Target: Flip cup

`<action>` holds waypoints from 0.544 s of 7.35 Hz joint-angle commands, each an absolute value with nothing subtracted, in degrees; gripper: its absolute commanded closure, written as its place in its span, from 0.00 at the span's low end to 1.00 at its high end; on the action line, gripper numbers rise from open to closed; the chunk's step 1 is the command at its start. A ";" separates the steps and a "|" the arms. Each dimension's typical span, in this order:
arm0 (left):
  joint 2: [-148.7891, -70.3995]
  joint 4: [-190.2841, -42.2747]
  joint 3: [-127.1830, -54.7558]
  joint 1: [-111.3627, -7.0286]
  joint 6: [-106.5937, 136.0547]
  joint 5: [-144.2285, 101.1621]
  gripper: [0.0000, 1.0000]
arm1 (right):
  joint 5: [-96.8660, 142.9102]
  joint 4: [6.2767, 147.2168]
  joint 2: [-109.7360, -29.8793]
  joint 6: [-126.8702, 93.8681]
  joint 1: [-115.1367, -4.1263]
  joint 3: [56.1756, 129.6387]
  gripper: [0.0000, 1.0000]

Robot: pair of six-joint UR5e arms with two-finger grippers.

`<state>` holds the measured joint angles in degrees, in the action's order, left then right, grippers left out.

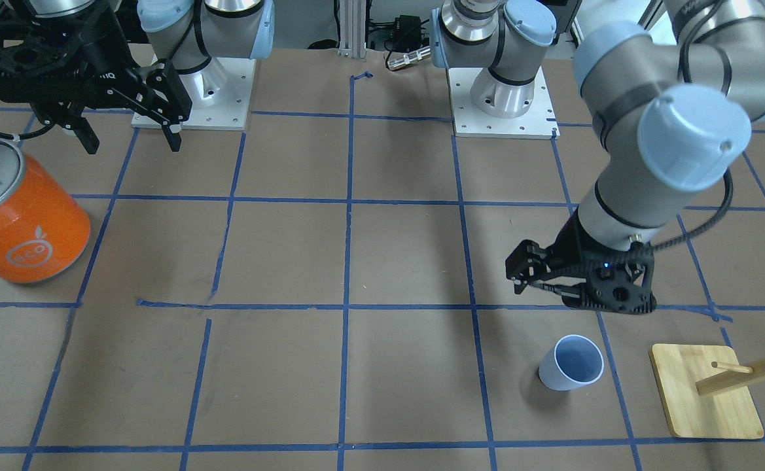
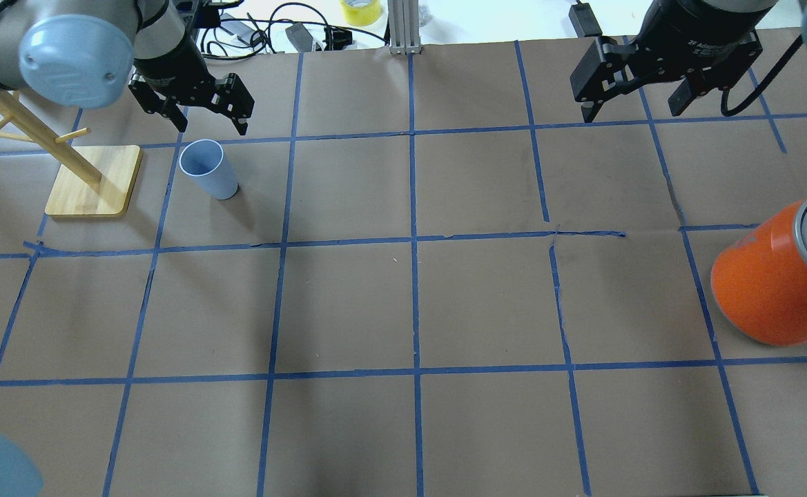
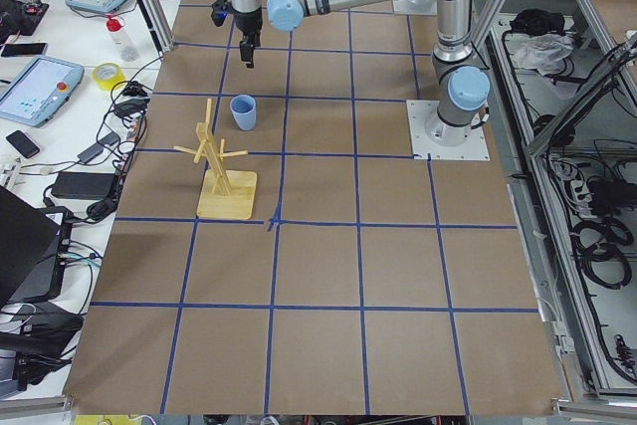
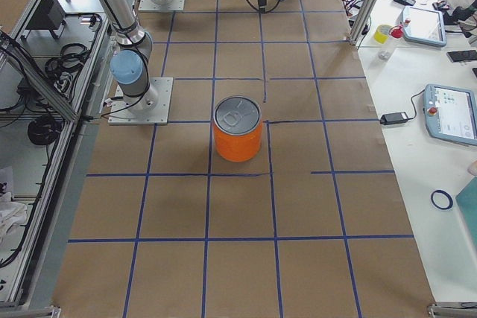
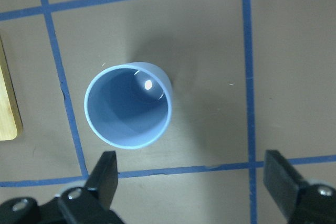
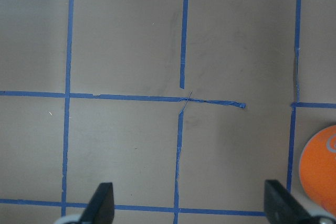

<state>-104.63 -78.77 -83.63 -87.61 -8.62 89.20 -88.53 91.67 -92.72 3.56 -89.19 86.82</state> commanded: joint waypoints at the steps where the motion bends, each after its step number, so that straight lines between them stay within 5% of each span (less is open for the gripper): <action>1: -96.09 -82.86 -86.56 -91.83 -7.21 89.46 0.00 | -88.59 91.58 -92.72 3.60 -89.12 87.10 0.00; 4: -90.55 -83.40 -92.98 -92.55 0.42 90.86 0.00 | -88.24 91.67 -92.72 3.60 -89.12 87.27 0.00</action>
<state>-92.98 -82.57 -90.78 -92.33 -1.95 89.56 -88.34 91.60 -92.70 3.60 -89.12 87.15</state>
